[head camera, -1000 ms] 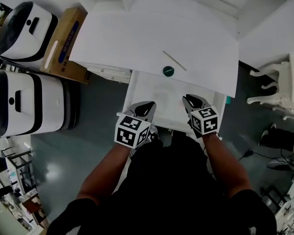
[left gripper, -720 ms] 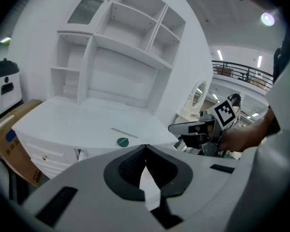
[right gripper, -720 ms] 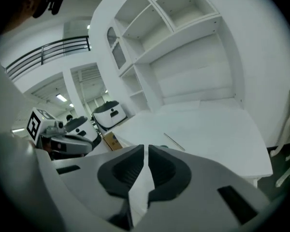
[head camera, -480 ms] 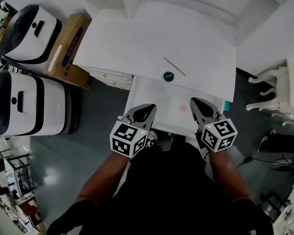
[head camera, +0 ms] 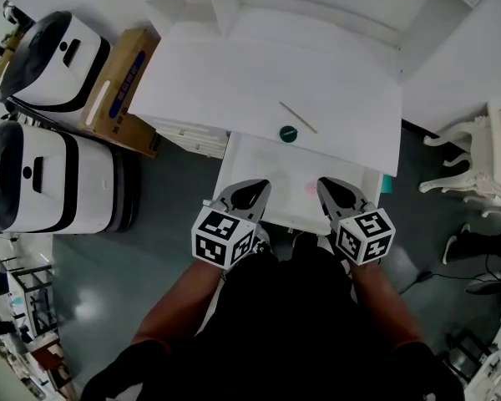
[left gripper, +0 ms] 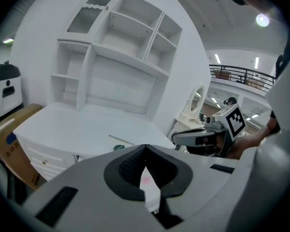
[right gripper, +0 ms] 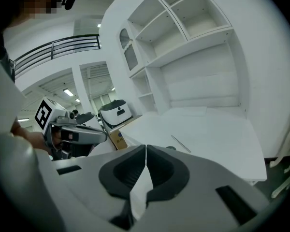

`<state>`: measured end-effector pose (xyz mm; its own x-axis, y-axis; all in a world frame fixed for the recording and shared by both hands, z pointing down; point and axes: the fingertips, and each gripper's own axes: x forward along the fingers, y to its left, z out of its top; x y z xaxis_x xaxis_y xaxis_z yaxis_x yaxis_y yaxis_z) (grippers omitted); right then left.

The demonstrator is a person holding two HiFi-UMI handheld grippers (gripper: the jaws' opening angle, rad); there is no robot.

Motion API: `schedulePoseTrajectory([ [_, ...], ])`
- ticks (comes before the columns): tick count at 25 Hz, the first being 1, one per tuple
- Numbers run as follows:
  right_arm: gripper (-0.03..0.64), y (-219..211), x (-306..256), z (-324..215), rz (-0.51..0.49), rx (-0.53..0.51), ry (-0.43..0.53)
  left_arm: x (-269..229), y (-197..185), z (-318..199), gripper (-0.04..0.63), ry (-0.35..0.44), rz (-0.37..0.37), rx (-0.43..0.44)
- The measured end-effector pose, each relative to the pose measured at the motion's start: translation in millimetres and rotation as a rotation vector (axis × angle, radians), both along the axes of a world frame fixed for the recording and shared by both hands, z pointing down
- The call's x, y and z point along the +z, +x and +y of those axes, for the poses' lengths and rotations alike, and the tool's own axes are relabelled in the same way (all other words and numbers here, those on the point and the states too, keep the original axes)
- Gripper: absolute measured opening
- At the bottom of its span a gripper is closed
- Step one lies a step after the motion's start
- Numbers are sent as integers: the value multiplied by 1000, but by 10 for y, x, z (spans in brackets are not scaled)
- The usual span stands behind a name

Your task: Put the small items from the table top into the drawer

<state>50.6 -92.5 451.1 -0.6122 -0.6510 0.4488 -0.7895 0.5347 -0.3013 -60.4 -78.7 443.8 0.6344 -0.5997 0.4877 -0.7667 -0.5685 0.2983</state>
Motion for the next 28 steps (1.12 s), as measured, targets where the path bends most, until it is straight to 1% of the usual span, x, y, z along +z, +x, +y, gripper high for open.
schedulePoseTrajectory([
  [5,28,35,-3,0,-14,14,-2,-22,41,23,3,13,-7,18],
  [11,28,-8,14,29,-1,-15,8,20,48,39,3,18,-33,25],
  [15,28,-24,43,30,8,-26,10,53,21,-1,3,1,-3,-15],
  [20,28,-25,74,9,26,-42,16,112,-41,-35,3,-10,-34,-51],
  [28,28,-59,226,-153,64,-70,0,138,-111,-110,3,-23,-30,-85],
])
